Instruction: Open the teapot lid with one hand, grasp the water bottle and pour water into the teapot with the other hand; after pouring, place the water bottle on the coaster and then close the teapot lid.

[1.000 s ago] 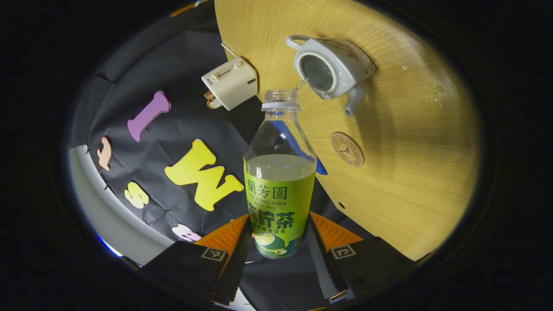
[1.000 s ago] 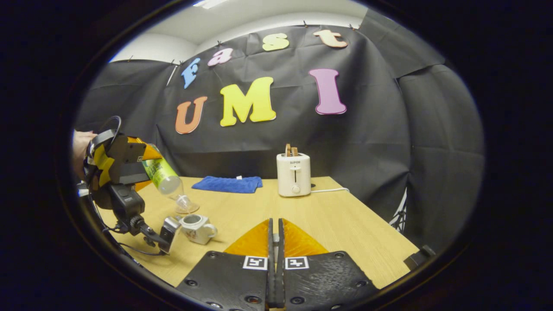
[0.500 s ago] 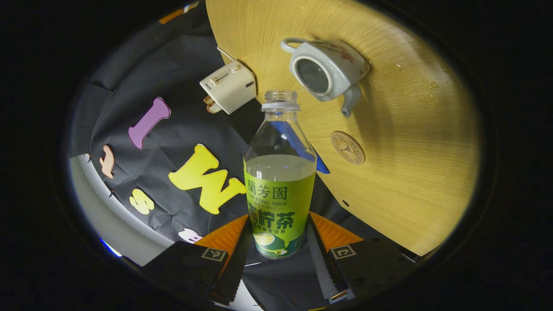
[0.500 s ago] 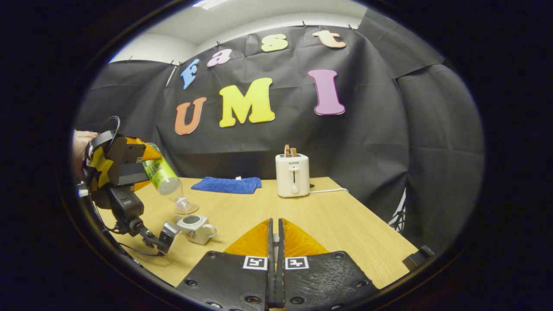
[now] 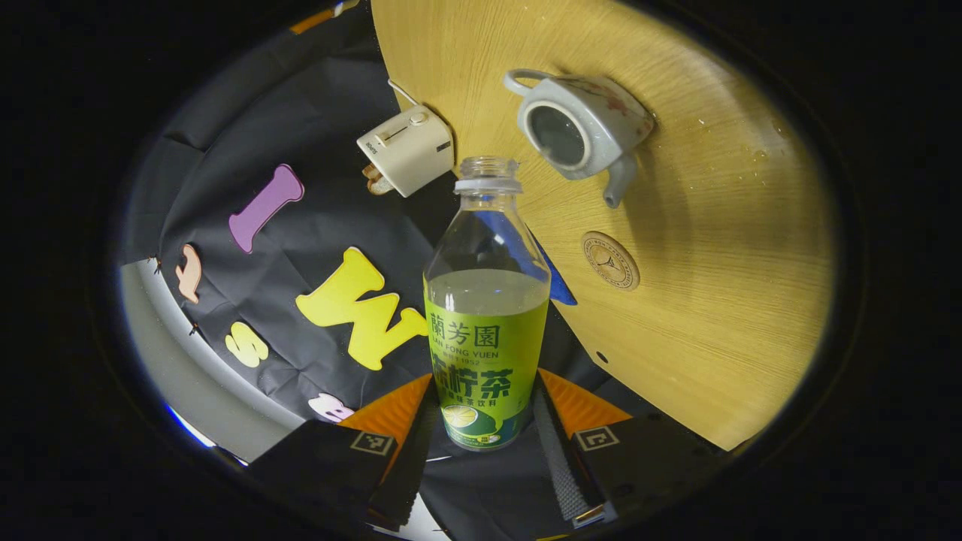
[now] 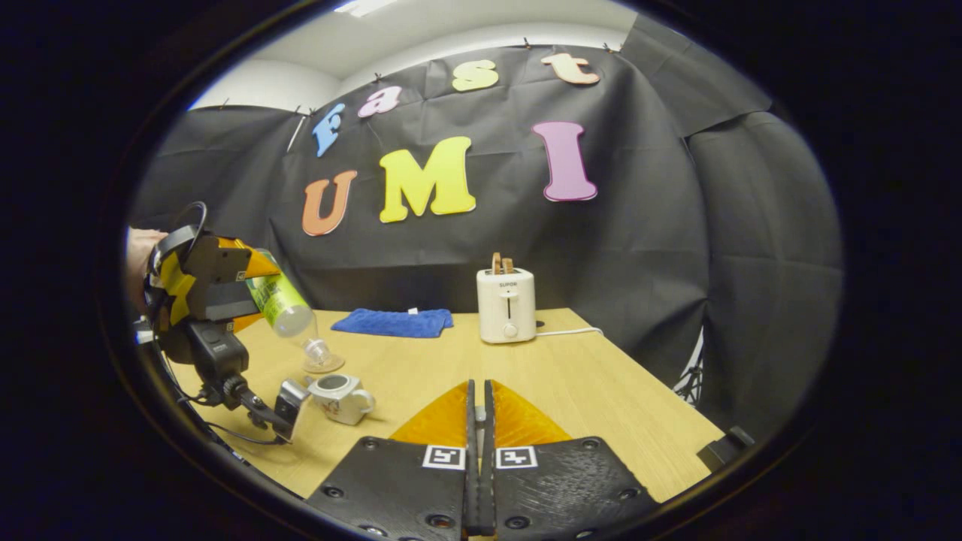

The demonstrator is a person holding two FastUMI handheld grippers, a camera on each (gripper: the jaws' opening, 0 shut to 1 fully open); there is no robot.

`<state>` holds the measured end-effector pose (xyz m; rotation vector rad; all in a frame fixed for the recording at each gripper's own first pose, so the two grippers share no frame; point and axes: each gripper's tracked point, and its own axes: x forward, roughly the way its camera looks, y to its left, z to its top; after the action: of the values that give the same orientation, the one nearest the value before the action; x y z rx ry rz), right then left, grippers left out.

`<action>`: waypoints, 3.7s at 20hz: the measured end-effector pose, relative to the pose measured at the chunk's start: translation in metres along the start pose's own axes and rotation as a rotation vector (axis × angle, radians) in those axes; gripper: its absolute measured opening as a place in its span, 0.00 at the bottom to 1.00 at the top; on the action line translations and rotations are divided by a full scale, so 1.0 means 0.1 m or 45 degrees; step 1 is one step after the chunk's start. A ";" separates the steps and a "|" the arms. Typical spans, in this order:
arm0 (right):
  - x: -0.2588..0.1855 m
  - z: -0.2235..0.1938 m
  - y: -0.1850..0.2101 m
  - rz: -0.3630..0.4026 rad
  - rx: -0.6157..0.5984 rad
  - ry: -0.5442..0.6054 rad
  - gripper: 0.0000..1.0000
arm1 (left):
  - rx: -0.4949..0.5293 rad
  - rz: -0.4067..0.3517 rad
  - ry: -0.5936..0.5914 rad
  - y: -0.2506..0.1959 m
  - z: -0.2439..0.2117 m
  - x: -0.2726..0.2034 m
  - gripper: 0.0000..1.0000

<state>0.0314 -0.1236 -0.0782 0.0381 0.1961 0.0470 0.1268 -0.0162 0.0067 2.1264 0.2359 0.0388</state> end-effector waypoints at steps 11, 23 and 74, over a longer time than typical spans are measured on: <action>-0.02 0.07 0.12 -0.004 -0.014 -0.004 0.00 | -0.688 -0.225 -0.048 -0.54 -0.09 -0.04 0.72; 0.00 0.24 0.44 0.022 -0.061 -0.029 0.00 | -2.065 -0.325 -0.146 -0.89 -0.09 -0.40 0.73; 0.48 -0.18 0.73 0.054 -0.067 0.072 0.00 | -2.722 -0.577 -0.250 -0.95 0.42 1.08 0.99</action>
<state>0.0714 -0.0478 -0.1021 -0.0115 0.2503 0.0958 0.2228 0.0182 -0.1027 -0.0708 0.3061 -0.1339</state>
